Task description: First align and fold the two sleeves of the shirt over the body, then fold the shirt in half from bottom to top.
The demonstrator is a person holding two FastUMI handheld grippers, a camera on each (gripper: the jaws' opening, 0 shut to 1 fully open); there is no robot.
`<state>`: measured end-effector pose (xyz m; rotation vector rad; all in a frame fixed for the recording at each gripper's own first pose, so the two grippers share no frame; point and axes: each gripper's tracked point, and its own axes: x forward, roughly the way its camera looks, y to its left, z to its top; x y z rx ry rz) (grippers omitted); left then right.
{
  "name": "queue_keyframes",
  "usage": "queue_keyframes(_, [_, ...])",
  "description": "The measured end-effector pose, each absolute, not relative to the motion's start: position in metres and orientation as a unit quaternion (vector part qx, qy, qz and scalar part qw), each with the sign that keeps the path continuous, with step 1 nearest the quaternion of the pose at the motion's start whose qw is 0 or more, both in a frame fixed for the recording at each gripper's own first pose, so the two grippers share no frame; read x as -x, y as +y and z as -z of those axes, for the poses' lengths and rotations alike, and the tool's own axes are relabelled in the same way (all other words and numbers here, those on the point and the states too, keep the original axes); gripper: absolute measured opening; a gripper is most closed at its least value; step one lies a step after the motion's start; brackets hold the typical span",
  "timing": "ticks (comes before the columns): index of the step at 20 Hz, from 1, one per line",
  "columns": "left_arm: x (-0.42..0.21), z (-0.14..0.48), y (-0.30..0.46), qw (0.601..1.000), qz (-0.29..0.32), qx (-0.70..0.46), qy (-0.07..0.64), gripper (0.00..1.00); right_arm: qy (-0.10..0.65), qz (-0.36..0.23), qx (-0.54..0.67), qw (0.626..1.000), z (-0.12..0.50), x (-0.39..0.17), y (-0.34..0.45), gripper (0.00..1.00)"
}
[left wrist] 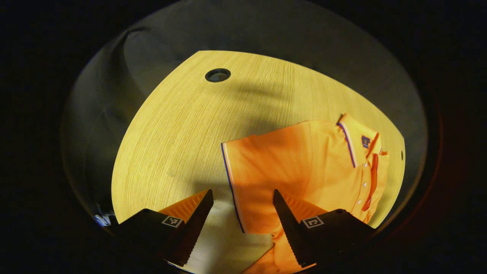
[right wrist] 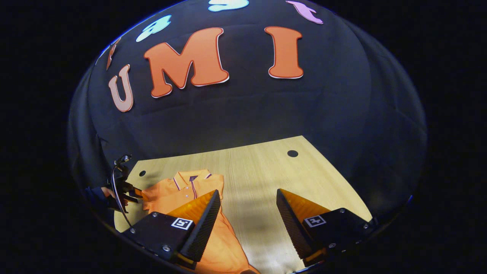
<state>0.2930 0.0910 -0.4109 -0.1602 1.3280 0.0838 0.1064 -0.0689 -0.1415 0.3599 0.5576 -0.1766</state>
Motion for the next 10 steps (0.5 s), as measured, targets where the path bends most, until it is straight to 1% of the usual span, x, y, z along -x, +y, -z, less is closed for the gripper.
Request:
queue_keyframes(1, [-0.293,0.414,0.09,0.778,-0.037,0.064,0.624,0.97,0.27,0.094,-0.173,0.942,0.139,-0.101,-0.075,0.91])
queue_keyframes(2, [-0.295,0.413,0.089,0.777,-0.033,0.06,0.625,0.99,0.269,0.1,-0.171,0.943,0.136,-0.096,-0.081,0.91])
queue_keyframes(3, [-0.303,0.413,0.089,0.783,-0.036,0.053,0.619,0.98,0.268,0.105,-0.169,0.943,0.134,-0.092,-0.085,0.92])
queue_keyframes(4, [-0.306,0.413,0.09,0.78,-0.033,0.04,0.623,0.93,0.268,0.11,-0.166,0.943,0.134,-0.089,-0.089,0.92])
queue_keyframes(5, [-0.308,0.412,0.092,0.782,-0.032,0.038,0.621,0.91,0.269,0.113,-0.164,0.942,0.134,-0.085,-0.091,0.92])
queue_keyframes(8, [-0.312,0.411,0.09,0.771,-0.028,0.068,0.632,0.9,0.274,0.124,-0.165,0.939,0.138,-0.077,-0.098,0.92])
queue_keyframes(10, [-0.311,0.411,0.087,0.768,-0.011,0.056,0.638,0.88,0.269,0.129,-0.173,0.939,0.139,-0.071,-0.1,0.92])
